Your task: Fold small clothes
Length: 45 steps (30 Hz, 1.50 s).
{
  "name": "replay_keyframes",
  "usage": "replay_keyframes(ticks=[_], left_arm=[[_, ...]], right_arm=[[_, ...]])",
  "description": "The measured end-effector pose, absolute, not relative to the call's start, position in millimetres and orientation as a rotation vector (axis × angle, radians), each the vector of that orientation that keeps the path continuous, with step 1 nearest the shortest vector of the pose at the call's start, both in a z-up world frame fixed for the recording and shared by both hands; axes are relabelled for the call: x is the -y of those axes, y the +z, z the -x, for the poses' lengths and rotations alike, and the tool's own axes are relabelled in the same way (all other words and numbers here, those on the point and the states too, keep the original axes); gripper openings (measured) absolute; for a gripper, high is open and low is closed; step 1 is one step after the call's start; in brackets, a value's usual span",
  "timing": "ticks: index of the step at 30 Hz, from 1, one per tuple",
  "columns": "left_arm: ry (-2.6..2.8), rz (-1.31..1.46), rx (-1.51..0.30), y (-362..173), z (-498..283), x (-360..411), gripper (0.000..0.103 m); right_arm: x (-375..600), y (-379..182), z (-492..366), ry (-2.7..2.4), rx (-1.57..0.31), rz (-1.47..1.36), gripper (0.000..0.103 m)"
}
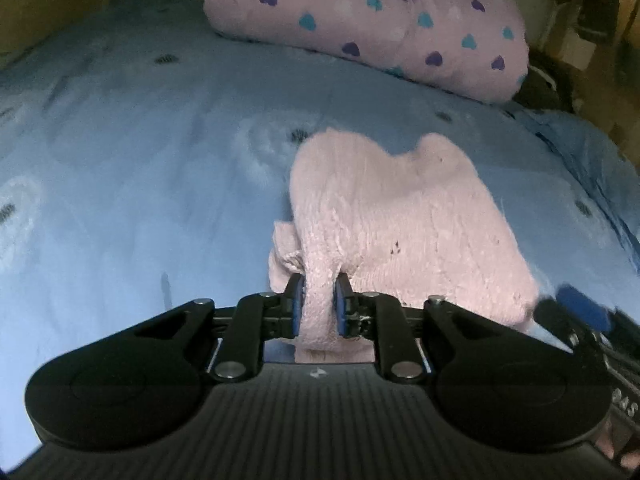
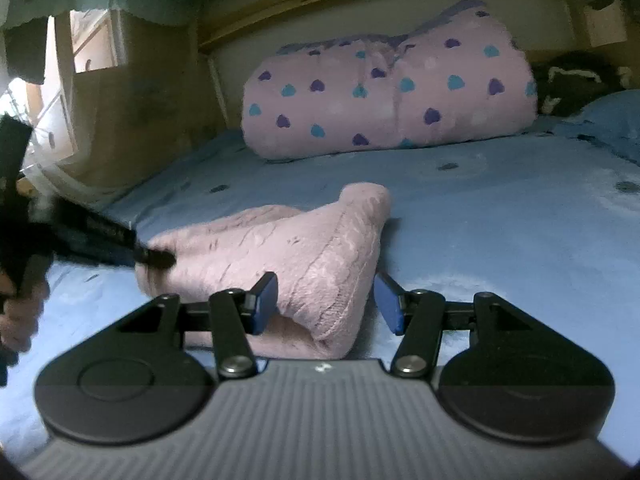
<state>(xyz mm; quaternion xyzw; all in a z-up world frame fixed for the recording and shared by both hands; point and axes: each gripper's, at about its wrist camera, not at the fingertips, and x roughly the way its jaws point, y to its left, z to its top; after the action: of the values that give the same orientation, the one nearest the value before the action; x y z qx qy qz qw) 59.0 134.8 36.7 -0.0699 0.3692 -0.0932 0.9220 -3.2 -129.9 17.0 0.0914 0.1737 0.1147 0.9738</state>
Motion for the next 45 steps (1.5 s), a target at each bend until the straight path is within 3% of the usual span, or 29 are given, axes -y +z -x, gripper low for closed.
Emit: replay_keyframes(ticks=[2, 6, 9, 12, 15, 20, 23, 27, 32, 37, 42, 45], left_arm=[[-0.186, 0.144, -0.740, 37, -58, -133, 0.029], [-0.160, 0.169, -0.723, 47, -68, -133, 0.067], [-0.147, 0.214, -0.679, 53, -73, -132, 0.080], [-0.157, 0.259, -0.676, 54, -87, -127, 0.081], [-0.144, 0.245, -0.660, 58, -116, -118, 0.081], [-0.055, 0.241, -0.697, 45, -177, -109, 0.081], [0.064, 0.192, -0.753, 25, -196, -105, 0.067], [0.284, 0.148, -0.754, -5, -200, -121, 0.067], [0.201, 0.195, -0.768, 2, -198, -135, 0.067], [0.091, 0.338, -0.799, 17, -183, -153, 0.068], [-0.015, 0.367, -0.804, 32, -148, -157, 0.080], [-0.082, 0.372, -0.837, 32, -134, -152, 0.082]], right_arm=[[119, 15, -6, 0.242, -0.361, -0.175, 0.057], [102, 4, -24, 0.228, -0.430, -0.106, 0.057], [104, 2, -24, 0.232, -0.438, -0.085, 0.057], [117, 6, -21, 0.257, -0.444, -0.171, 0.058], [134, 18, -26, 0.269, -0.426, -0.261, 0.066], [147, 26, -48, 0.228, -0.428, -0.296, 0.066], [147, 19, -65, 0.186, -0.443, -0.299, 0.066], [144, 1, -96, 0.151, -0.505, -0.334, 0.068], [122, -14, -116, 0.208, -0.517, -0.300, 0.066], [133, -11, -114, 0.211, -0.540, -0.349, 0.066], [143, -1, -92, 0.221, -0.531, -0.342, 0.066], [145, 1, -73, 0.258, -0.514, -0.329, 0.066]])
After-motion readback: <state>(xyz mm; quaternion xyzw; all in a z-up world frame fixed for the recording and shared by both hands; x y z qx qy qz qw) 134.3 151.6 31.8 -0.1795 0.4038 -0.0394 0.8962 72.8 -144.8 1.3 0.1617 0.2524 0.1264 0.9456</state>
